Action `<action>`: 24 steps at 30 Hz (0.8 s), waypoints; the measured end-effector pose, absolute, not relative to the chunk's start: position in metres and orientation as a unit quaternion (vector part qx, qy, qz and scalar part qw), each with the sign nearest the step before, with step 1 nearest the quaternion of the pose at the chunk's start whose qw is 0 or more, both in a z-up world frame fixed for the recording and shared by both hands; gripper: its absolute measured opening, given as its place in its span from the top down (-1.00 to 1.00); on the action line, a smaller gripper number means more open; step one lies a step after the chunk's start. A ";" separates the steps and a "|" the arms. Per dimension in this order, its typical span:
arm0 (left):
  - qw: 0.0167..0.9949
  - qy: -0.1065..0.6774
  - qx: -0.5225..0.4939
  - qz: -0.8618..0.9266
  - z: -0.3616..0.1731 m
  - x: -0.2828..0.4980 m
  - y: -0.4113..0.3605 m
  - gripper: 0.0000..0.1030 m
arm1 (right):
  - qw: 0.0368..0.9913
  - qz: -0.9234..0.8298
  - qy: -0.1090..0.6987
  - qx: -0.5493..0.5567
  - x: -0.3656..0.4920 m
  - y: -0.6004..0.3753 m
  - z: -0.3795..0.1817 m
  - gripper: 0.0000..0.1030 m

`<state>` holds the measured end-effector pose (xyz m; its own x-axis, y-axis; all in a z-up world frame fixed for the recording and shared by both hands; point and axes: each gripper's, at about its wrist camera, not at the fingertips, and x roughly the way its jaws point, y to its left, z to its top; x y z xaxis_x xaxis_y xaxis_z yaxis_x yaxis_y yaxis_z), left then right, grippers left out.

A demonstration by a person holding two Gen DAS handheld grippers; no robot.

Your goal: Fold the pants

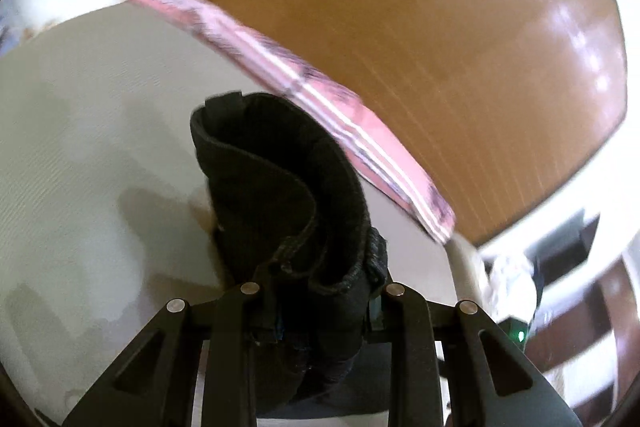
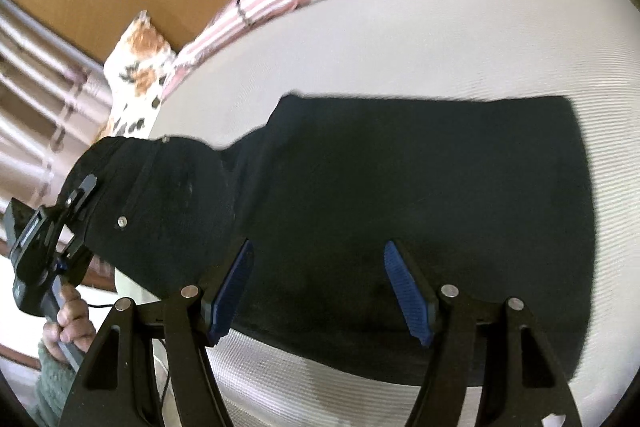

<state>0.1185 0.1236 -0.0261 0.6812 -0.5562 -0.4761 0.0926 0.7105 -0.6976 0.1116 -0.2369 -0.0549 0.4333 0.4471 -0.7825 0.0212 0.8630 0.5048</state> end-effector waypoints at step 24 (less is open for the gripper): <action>0.814 0.476 -0.014 -0.333 -0.091 0.115 -0.162 0.45 | 0.825 0.037 0.477 0.302 0.082 -0.358 -0.055 -0.28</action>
